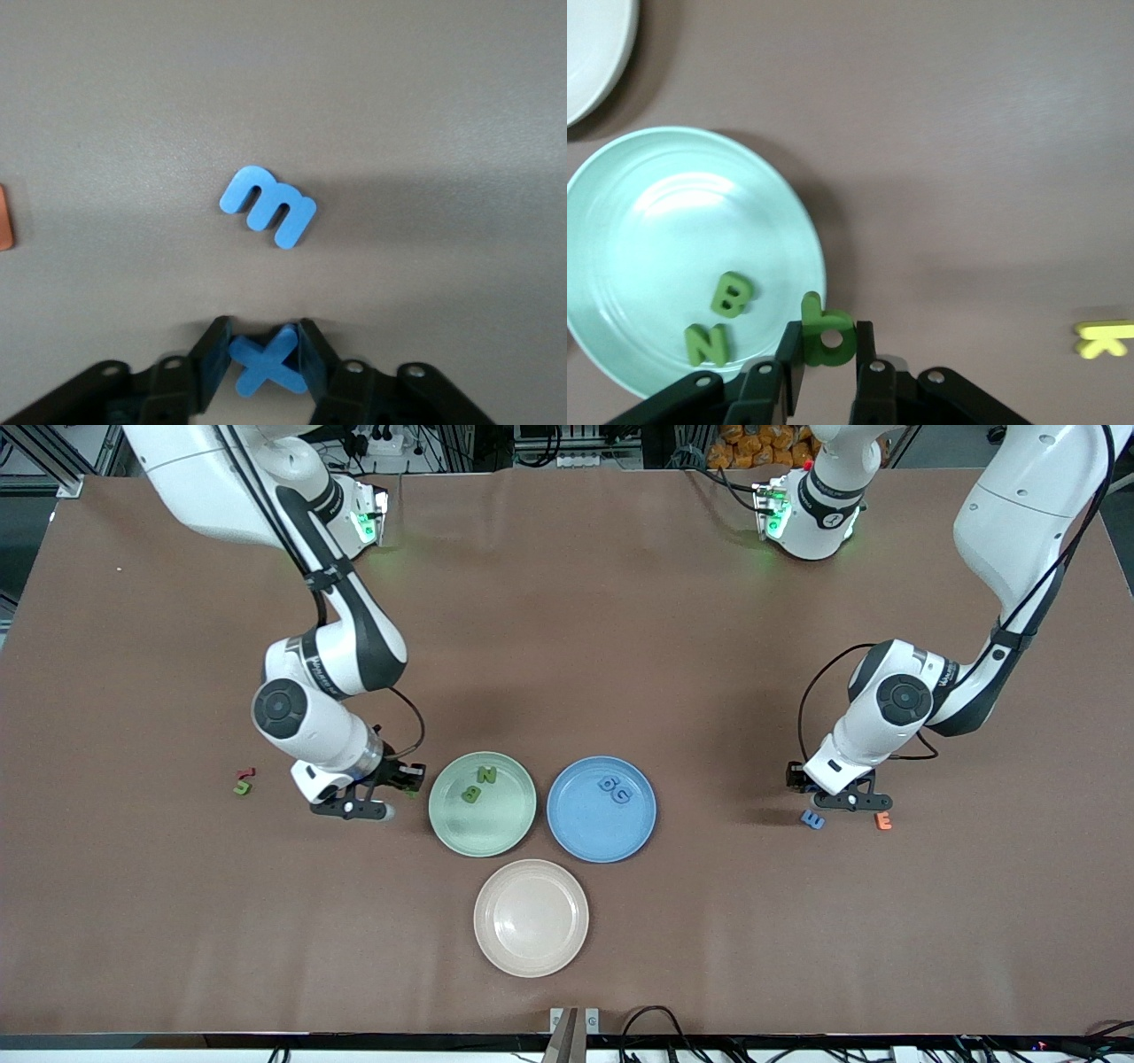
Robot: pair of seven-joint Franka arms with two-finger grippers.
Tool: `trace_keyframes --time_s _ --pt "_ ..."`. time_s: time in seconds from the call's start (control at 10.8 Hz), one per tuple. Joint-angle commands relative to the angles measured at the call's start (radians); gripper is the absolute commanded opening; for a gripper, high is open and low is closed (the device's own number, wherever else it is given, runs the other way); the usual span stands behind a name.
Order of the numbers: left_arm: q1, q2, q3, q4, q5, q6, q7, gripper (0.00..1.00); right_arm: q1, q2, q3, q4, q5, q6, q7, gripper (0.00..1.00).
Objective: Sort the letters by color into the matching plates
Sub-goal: 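Place the green b on the green plate while the left gripper carries x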
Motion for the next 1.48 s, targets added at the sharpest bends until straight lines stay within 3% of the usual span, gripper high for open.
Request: trace_keyframes --time_s 0.0,0.19,0.37,0.46,0.56,0.83,1.39 --pt "0.004 0.0 -0.003 -0.012 0.016 -0.003 -0.04 0.0 0.075 0.081 -0.006 0.123 0.024 -0.017 0.035 0.13" --pt "0.004 -0.007 -0.021 -0.001 0.006 -0.029 -0.05 0.0 0.108 0.116 -0.008 0.181 0.027 -0.016 0.044 0.13" --pt "0.001 -0.015 -0.047 0.017 0.004 -0.053 -0.106 0.0 0.131 0.144 -0.006 0.212 0.038 -0.016 0.056 0.2" --pt "-0.004 -0.015 -0.058 0.026 0.004 -0.064 -0.133 0.0 0.137 0.152 -0.007 0.224 0.035 -0.014 0.056 0.48" --pt "-0.01 -0.014 -0.073 0.039 0.004 -0.078 -0.174 0.0 0.14 0.155 -0.012 0.227 0.029 -0.014 0.047 0.99" --pt "-0.034 -0.004 -0.145 0.107 0.004 -0.166 -0.311 0.0 0.133 0.144 -0.041 0.224 0.024 -0.043 -0.032 1.0" --pt "-0.26 0.045 -0.152 0.239 -0.062 -0.191 -0.619 0.0 0.047 0.031 -0.077 0.154 -0.003 -0.143 -0.282 1.0"
